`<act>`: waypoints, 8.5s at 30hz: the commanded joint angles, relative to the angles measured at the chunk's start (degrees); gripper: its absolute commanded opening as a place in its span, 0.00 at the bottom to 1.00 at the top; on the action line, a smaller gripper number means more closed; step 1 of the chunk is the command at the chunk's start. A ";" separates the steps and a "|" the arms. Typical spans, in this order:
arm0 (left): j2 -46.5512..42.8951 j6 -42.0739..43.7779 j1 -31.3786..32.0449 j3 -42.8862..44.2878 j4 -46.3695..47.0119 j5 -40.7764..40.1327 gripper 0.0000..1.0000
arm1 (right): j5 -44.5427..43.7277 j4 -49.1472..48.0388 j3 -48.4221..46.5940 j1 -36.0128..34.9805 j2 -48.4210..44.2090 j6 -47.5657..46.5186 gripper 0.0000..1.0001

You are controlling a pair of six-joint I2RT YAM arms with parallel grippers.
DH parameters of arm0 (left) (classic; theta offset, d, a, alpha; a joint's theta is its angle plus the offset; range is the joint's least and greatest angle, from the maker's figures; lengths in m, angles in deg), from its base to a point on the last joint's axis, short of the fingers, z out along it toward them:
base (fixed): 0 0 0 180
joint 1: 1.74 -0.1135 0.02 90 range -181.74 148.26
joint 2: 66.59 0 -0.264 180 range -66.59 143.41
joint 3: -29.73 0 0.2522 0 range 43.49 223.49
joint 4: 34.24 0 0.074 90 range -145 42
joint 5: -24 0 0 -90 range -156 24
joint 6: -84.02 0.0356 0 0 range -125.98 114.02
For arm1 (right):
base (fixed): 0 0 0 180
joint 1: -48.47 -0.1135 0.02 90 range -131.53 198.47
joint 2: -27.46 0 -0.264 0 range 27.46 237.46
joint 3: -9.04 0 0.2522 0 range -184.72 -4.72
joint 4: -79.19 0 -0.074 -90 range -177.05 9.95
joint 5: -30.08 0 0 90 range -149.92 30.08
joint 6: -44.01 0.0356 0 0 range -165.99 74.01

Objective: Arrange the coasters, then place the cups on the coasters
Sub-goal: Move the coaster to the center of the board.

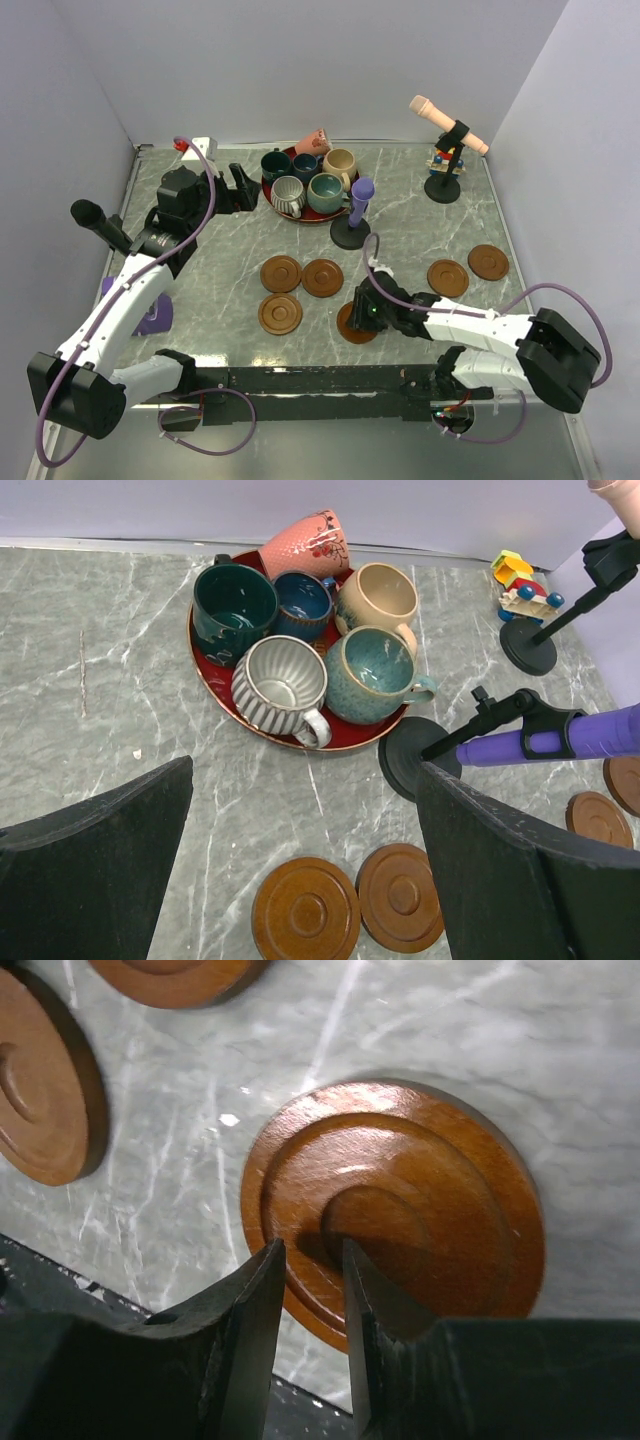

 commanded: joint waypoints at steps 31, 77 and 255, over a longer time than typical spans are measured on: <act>0.19 -0.30 0.42 0.21 1.86 -0.11 0.97 | -2.12 -13.62 -8.77 -6.52 18.83 0.95 0.33; -0.51 -0.21 0.42 0.39 1.78 -0.20 0.97 | -10.91 -11.95 -13.78 -6.43 24.81 -2.30 0.32; 1.07 0.06 1.12 0.65 1.86 2.09 0.97 | -9.67 14.13 -12.56 15.46 -6.30 -13.81 0.73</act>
